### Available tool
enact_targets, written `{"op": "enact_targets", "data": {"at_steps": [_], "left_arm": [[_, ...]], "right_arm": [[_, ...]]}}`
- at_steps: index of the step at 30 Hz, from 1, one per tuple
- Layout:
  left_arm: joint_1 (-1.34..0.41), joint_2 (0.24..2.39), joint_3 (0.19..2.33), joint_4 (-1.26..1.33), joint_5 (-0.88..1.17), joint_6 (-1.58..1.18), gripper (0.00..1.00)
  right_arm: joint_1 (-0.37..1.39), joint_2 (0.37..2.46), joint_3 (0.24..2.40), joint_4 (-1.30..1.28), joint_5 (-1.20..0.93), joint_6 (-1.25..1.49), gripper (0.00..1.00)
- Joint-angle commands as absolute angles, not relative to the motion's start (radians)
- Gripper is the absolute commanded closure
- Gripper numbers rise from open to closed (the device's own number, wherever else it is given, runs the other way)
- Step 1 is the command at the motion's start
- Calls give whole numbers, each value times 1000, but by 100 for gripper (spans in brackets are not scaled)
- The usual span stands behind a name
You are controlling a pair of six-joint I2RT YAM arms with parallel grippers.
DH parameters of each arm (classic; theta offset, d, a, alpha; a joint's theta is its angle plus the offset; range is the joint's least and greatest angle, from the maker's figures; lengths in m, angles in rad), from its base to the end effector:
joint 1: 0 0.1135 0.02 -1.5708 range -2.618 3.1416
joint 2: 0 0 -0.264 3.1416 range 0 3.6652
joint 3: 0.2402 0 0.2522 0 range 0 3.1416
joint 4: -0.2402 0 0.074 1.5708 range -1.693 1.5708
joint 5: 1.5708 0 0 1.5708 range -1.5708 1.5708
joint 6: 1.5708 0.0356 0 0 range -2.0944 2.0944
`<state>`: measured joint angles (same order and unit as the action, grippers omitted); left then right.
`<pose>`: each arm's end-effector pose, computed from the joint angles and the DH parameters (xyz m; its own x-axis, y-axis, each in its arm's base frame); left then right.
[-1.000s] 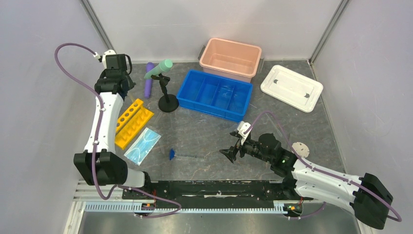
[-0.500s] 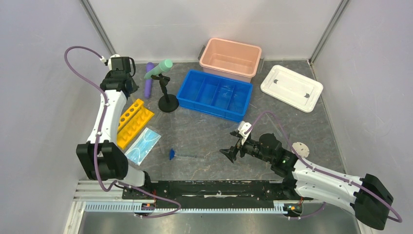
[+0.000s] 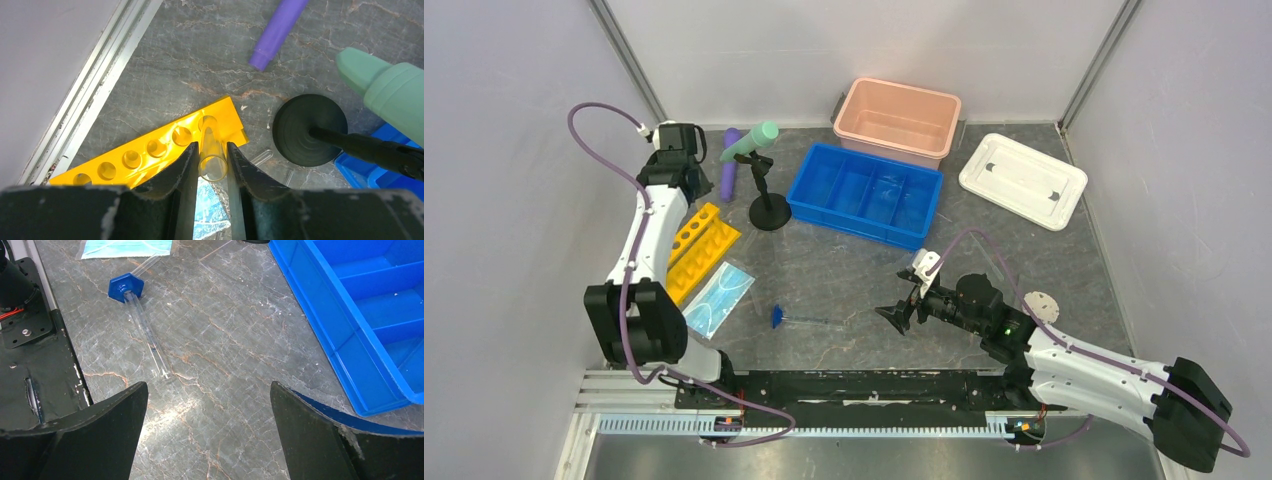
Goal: Organize the chemistry lab equipment
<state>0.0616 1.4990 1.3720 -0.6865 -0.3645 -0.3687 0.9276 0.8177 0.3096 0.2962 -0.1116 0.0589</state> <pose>0.3239 0.0327 0.3274 -0.5678 -0.3724 -0.7342 -0.5430 0.8397 -0.0059 0.1105 0.1541 0.2163 -0.1766 -0.1380 -0.9746 -0.8516 0.5179 0.0809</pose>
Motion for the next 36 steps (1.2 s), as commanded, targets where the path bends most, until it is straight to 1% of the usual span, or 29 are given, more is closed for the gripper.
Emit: {"op": "enact_targets", "data": {"at_steps": [1,5,14,16,20,26,28,32,36], "left_arm": [[69,1513,1359,-630,-353,-364,66],[70,1524,1353,-627,-352,-366,65],[70,1511,1359,-633,-341,-373,57],[71,1508,1364,-639,-338,-376,52],[70,1494,1379,-656,-329,-381,45],[70,1444,1433,-710,-264,-380,27],[70,1416,1444,-724,-224,-381,23],[69,1356,1446,-758,-112,-393,23],[55,1287,1384,-777,16,-415,23]], "right_arm": [[933,801,308,312,-103,64,2],[933,797,310,311,-102,65,2],[933,788,309,304,-98,75,2],[933,787,310,304,-99,79,2],[933,783,315,297,-96,90,2],[933,797,340,242,-56,123,2],[933,807,352,213,-19,140,2],[934,829,370,165,54,176,2],[933,857,380,144,82,210,2]]}}
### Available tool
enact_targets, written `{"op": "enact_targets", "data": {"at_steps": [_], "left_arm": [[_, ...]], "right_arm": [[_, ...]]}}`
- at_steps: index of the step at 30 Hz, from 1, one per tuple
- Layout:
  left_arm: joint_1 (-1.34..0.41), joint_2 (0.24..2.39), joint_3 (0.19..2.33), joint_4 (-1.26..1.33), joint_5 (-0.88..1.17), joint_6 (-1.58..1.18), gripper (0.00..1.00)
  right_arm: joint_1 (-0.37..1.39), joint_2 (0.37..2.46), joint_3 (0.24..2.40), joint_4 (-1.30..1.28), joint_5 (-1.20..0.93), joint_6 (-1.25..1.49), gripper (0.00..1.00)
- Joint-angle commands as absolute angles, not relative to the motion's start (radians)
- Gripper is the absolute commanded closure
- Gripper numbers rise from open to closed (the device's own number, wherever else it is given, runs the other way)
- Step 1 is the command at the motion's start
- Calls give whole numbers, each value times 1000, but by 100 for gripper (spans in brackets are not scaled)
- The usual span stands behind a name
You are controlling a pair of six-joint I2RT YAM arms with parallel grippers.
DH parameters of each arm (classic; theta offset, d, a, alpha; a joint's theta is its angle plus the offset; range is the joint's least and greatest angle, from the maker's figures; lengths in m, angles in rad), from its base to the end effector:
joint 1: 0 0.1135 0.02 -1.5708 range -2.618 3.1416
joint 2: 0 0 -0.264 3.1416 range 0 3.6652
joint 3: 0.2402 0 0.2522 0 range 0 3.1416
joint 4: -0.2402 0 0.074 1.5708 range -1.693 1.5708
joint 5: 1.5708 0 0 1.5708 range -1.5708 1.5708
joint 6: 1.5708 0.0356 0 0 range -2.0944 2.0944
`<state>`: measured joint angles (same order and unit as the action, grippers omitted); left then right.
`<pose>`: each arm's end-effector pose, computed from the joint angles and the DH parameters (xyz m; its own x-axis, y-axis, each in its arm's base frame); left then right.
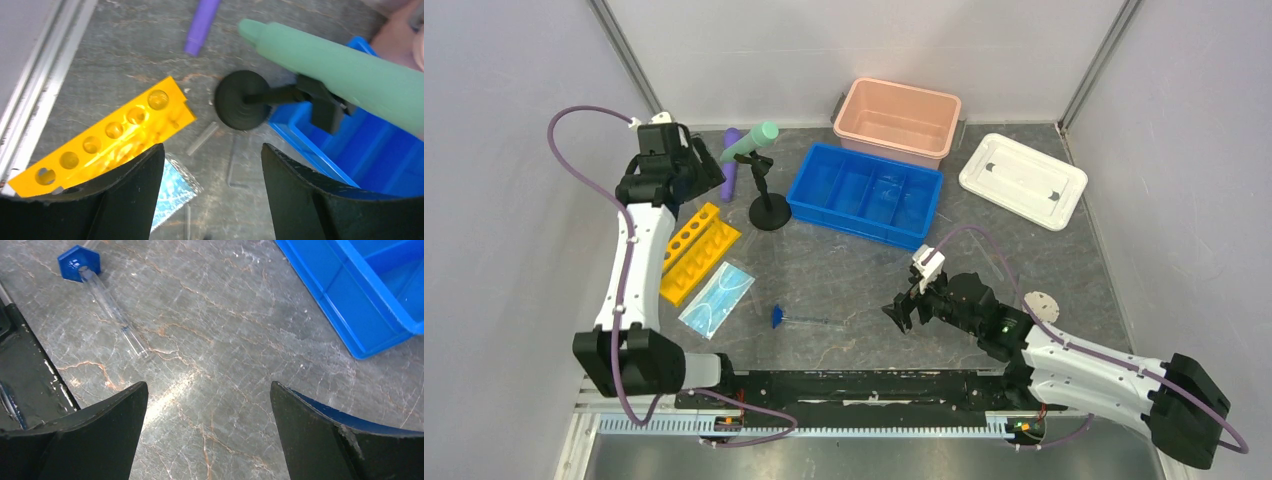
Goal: Organize the chemistry lab equipment
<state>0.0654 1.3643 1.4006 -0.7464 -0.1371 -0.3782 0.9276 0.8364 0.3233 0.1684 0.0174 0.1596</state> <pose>0.2904 0.0239 0.3695 -0.5425 -0.4021 -0.7376 -0.3965 0.8966 -0.1972 0.1139 0.1509 0.2044 -0.3257 -0.1696 -0.9301 -0.7480 0.6480 0.1438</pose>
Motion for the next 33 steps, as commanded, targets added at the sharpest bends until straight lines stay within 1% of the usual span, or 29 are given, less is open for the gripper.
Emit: {"op": "enact_targets", "data": {"at_steps": [1,8,12,17,21,26,33], "left_arm": [[48,1268,1362,-781,36,-416,23],[-3,1148,1249,-840,127,-382,26],[-84,1077,1132,-824,92,-422,27],[-177,1070,1000,-832,107,-501,31],[-242,1064,892,-816,79,-606,32],[-303,1058,827,-838,10,-705,37],[-360,1043,731,-818,-45,-770,41]], "right_arm": [[933,866,385,139,79,214,2],[933,945,457,96,83,278,2],[934,989,501,80,63,320,2],[933,1000,508,107,63,339,2],[933,1002,514,96,69,320,2],[933,984,511,87,80,298,2],[933,962,479,116,83,288,2]]}}
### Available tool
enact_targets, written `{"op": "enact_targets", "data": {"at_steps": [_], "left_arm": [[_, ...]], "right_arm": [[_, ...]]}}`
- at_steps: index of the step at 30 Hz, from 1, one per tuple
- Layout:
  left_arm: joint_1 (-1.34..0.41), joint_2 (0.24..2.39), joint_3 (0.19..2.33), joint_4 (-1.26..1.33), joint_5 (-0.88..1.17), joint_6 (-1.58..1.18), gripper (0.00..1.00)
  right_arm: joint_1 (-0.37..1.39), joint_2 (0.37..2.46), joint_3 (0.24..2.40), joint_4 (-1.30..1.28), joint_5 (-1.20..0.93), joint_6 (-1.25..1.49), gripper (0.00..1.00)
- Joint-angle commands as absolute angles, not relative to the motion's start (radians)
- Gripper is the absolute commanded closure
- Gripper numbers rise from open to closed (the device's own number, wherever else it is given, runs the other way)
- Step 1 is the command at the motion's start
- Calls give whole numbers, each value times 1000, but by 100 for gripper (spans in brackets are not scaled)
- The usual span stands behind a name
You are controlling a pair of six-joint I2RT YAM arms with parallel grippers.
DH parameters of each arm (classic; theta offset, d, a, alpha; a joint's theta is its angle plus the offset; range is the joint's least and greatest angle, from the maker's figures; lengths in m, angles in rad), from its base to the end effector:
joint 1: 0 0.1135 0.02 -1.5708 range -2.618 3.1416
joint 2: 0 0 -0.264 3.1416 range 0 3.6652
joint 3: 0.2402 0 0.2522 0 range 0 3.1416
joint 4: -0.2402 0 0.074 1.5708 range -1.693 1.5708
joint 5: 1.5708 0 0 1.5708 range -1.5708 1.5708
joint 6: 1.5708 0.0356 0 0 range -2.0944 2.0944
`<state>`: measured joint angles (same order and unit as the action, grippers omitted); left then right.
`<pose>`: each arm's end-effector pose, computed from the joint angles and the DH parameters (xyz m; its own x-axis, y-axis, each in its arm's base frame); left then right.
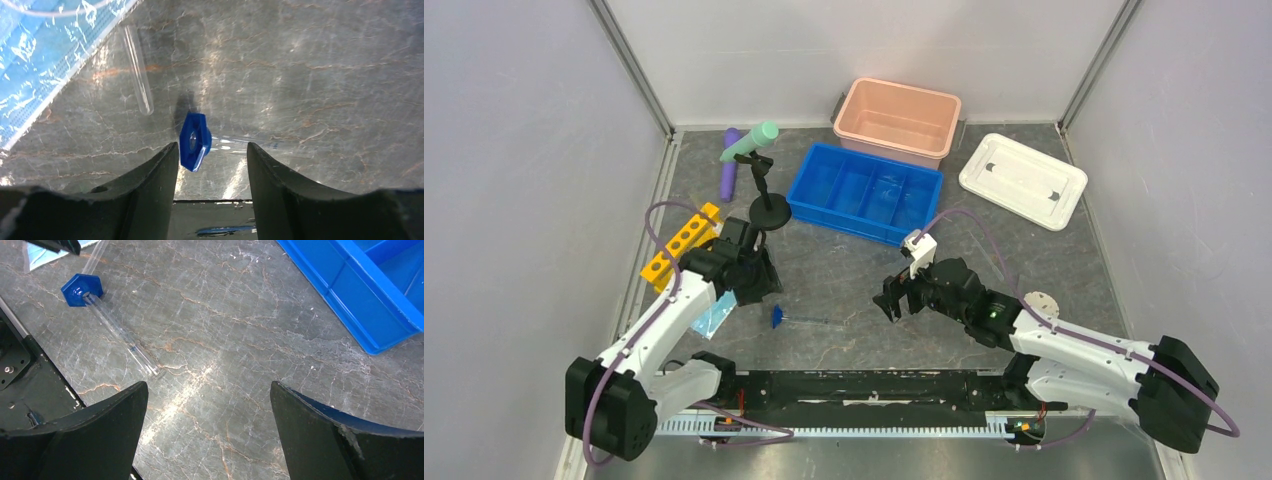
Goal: Organize the chemistry lab equipment
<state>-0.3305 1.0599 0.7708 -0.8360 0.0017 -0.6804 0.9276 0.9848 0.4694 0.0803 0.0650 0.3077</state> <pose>0.1798 -0.0617 0.2326 -0.8680 -0.3673 -0.3341 -0.2841 0.9193 -0.2724 0.1314 0.1715 0.2188 -0.4721 -0.1259 -0.8725 -0.6507 0.7175 0.2486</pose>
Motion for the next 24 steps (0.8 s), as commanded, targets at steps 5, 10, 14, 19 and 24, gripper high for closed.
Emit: {"op": "enact_targets", "data": {"at_steps": [5,10,14,19,24], "left_arm": [[-423,1072,697,-788,-56,-811,47],[-438,1090,670,-756,-57,-812,56],[-448,1096,667,-748,-65,-803,60],[-461,1123,649,-711,-47,-791,65],[-476,1147,667,-692,-13,-750,73]], "right_arm": [[933,960,484,116,85,275,2],[932,959,485,120,89,272,2],[933,963,485,119,82,273,2],[933,970,485,134,67,267,2],[933,1025,492,183,-24,230,2]]}}
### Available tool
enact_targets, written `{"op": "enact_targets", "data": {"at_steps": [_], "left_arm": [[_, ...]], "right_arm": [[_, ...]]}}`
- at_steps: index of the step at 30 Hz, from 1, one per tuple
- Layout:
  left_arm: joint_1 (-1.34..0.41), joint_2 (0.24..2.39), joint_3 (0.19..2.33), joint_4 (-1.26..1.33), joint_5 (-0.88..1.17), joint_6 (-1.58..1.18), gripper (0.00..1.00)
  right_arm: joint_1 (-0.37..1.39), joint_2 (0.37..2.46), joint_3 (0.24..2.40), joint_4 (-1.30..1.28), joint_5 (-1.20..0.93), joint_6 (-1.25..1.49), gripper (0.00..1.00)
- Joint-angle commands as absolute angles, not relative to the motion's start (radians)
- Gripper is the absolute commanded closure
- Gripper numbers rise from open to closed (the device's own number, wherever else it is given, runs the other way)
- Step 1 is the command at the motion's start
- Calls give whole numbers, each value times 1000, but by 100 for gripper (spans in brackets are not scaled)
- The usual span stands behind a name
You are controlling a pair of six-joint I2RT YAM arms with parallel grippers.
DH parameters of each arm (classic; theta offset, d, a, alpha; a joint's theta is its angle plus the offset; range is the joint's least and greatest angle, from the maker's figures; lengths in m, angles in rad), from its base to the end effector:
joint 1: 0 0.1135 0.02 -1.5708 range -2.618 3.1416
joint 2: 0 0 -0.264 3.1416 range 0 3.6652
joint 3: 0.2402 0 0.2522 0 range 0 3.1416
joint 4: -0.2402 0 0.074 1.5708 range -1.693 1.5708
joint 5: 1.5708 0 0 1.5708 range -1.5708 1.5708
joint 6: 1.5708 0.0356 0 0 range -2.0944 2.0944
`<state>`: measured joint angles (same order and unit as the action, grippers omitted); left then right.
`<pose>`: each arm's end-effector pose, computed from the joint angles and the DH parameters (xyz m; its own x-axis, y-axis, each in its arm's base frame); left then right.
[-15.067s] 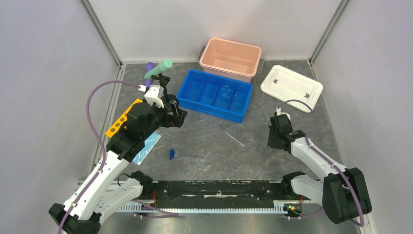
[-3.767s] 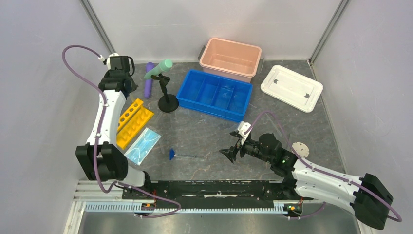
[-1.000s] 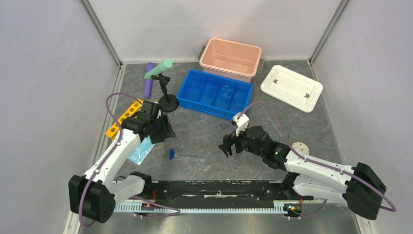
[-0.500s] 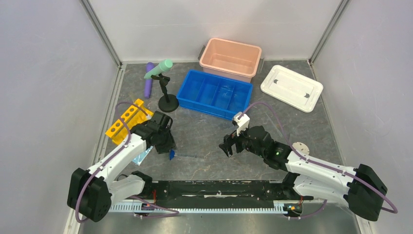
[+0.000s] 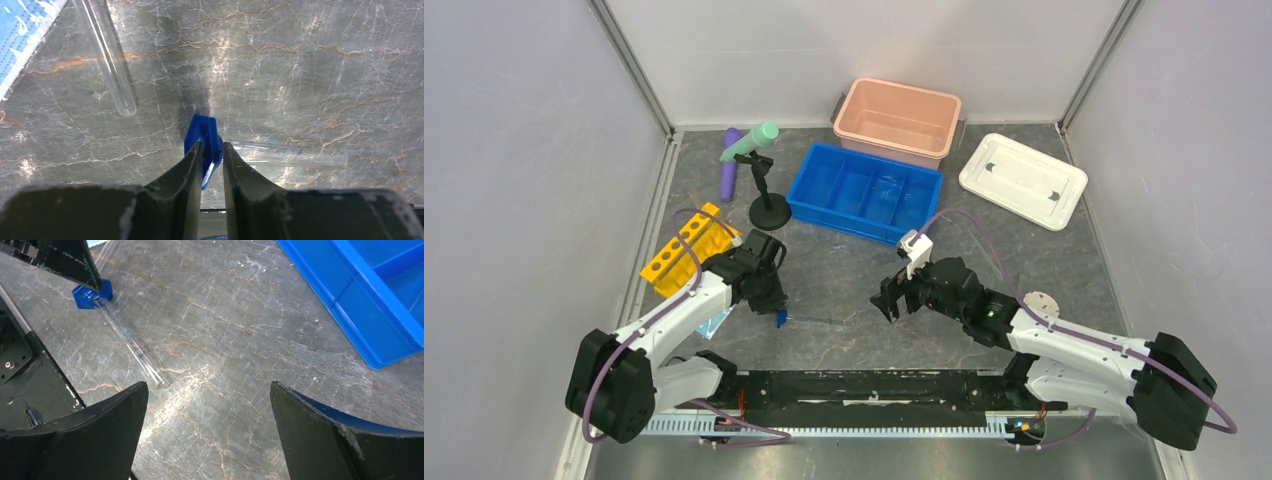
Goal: Organize the chemistry lab equipment
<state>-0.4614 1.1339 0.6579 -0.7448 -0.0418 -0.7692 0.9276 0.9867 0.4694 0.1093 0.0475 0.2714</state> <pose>0.1718 -0.0837 0.1909 -0.9048 -0.3262 -0.2737 -0.2747 0.9383 -0.2103 0.1318 0.1731 0.2213 -0.4365 -0.1359 -0.8894 -0.6810 0.6959 0.2279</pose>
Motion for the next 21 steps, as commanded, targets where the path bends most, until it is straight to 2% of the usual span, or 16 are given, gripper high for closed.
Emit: {"op": "enact_targets", "data": {"at_steps": [1,11,21], "left_arm": [[-481,1150,674,-690,-7,-743,75],[-538,1210,757,-668,65,-639,98],[-561,1209,894,-693,175,-565,98]], "right_arm": [[933,1046,499,184,-36,224,2],[936,1270,584,281,-280,219,7],[956,1417,735,291,-395,120,8]]}}
